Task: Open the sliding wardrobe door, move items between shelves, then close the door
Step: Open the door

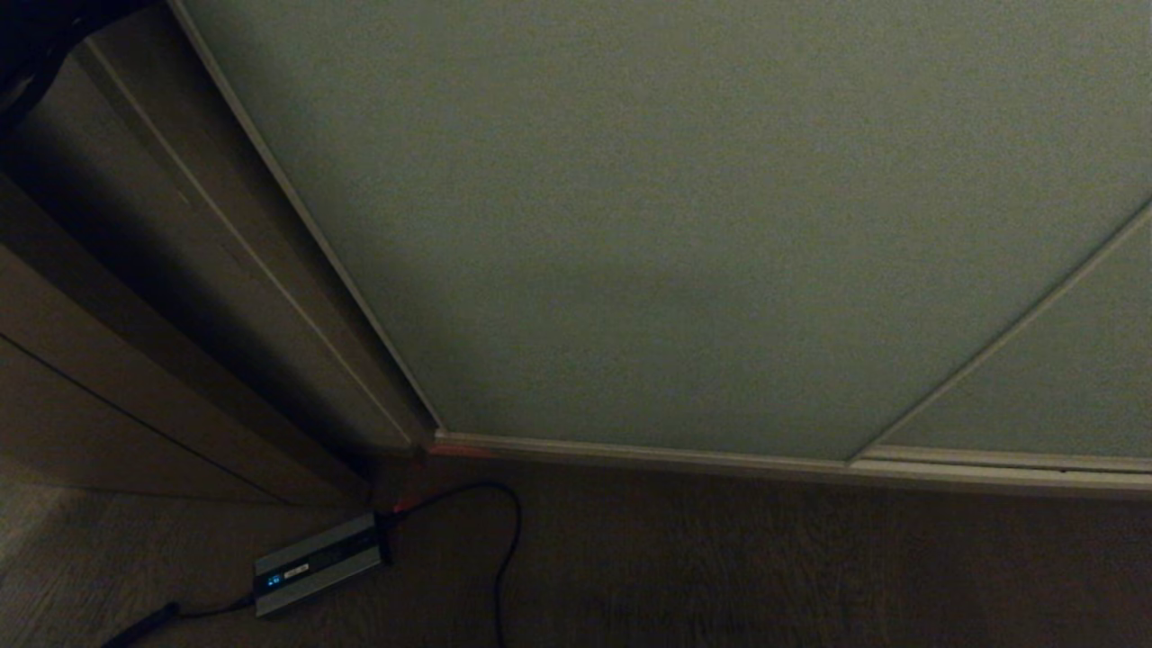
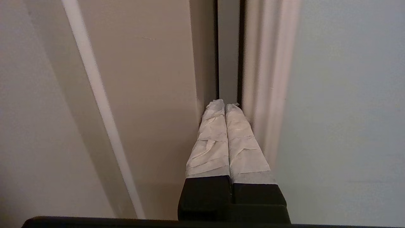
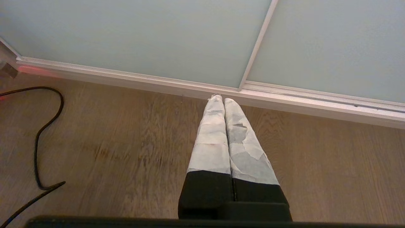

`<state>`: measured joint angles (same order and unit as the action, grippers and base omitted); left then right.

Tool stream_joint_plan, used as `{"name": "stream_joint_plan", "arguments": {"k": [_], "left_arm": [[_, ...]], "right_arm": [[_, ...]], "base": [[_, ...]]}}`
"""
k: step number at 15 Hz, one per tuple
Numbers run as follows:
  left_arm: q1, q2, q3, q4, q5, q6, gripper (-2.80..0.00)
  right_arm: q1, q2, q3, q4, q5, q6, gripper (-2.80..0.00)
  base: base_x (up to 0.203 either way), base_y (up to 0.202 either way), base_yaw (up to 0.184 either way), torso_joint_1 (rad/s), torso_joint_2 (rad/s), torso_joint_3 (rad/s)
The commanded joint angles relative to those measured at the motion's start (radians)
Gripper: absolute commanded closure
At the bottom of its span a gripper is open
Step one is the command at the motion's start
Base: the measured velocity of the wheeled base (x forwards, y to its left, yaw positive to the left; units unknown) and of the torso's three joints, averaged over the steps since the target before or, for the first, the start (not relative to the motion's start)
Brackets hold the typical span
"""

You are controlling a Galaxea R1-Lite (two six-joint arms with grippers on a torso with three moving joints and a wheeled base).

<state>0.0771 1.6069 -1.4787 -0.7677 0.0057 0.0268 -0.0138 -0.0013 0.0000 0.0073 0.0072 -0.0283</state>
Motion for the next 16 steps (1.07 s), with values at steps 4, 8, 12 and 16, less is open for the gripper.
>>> {"name": "stream_joint_plan", "arguments": {"k": [4,8,12,16], "left_arm": [[-0.065,-0.004,0.003,-0.002,-0.013,0.012,0.0],[-0.111,-0.002,0.009,0.02,-0.013,0.016,0.0],[-0.211,-0.006,0.008,0.065,-0.014,0.025,0.0],[-0.347,-0.011,0.048,0.074,-0.006,0.04,0.0]], "right_arm": [[0.0,0.001,0.003,0.0,0.0,-0.001,0.0],[0.0,0.001,0.003,0.0,0.0,-0.001,0.0],[0.0,0.001,0.003,0.0,0.0,-0.001,0.0],[0.0,0.001,0.003,0.0,0.0,-0.001,0.0]], "base": [[0.0,0.0,0.0,0.0,0.0,0.0],[0.0,0.0,0.0,0.0,0.0,0.0],[0.0,0.0,0.0,0.0,0.0,0.0],[0.0,0.0,0.0,0.0,0.0,0.0]]}}
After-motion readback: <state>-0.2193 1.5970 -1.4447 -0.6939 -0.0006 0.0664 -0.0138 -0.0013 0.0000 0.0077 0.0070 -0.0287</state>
